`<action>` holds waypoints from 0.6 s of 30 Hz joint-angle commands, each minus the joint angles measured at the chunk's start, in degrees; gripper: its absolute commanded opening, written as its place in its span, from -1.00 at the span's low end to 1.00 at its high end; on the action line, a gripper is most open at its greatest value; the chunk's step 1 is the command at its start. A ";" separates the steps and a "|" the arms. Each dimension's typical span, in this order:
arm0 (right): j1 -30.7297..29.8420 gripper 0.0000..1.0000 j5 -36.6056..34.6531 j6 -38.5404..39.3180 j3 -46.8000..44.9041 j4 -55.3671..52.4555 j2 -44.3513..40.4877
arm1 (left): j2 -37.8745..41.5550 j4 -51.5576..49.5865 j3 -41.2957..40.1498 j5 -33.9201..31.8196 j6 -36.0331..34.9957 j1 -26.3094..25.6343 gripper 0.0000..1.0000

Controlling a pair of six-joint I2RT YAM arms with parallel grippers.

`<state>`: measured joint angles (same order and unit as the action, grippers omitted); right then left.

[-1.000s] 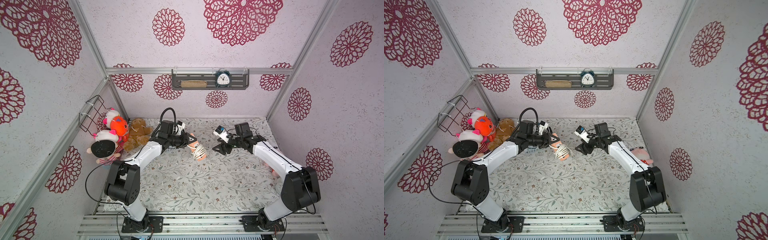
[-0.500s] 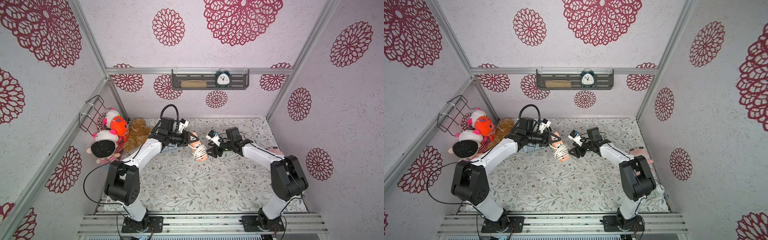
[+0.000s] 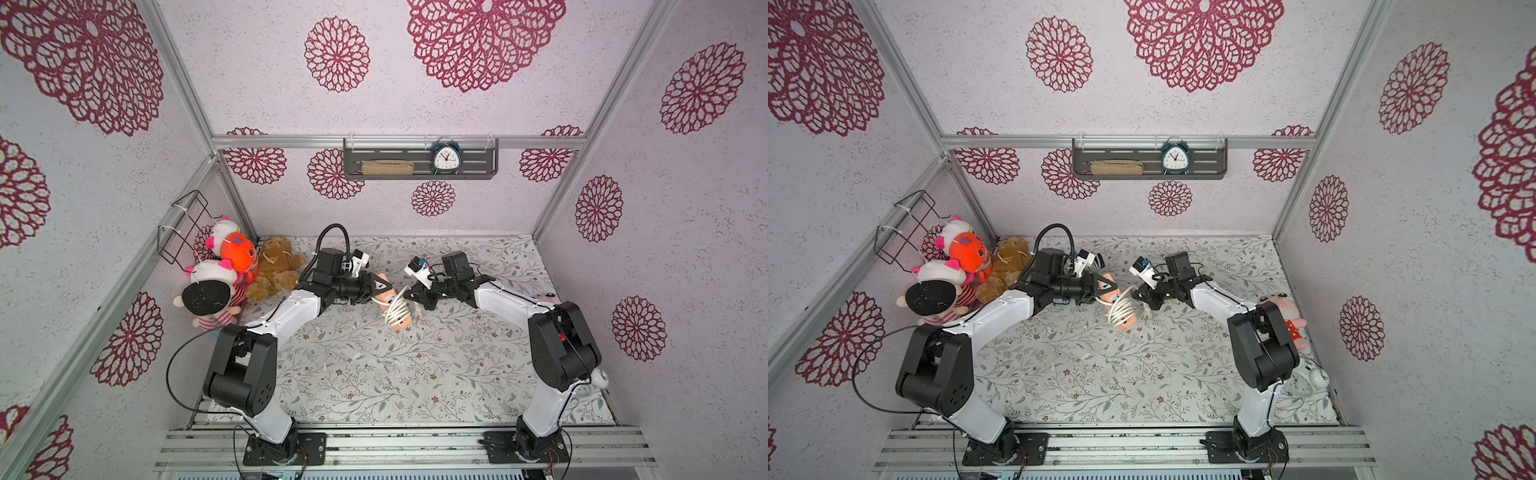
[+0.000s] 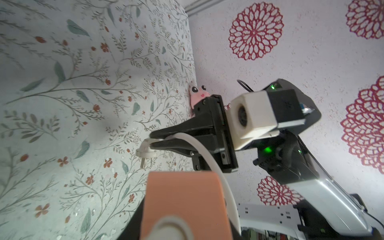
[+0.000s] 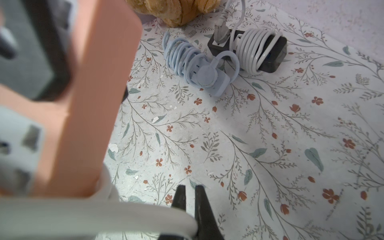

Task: Unwrap the cord wrapped around the power strip
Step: Unwrap the power cord from the power strip.

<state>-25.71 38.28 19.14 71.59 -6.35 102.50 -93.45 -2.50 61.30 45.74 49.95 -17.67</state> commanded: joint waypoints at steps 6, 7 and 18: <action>-0.48 -1.00 -3.78 -6.08 -0.92 -0.84 -13.55 | 2.01 29.22 -7.42 -19.24 18.90 0.79 -1.00; -1.02 -1.00 -4.58 -6.49 -1.96 -1.26 -14.73 | 1.63 31.15 -7.56 -20.75 20.27 0.82 -1.00; -0.87 -1.00 -12.52 -12.73 -9.85 1.62 -15.24 | 0.17 52.51 -11.54 -15.42 35.51 3.60 -1.00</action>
<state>-27.35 28.73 10.00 61.25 -7.53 86.37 -92.60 36.71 51.07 27.16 77.73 -14.94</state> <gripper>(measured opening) 0.098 0.373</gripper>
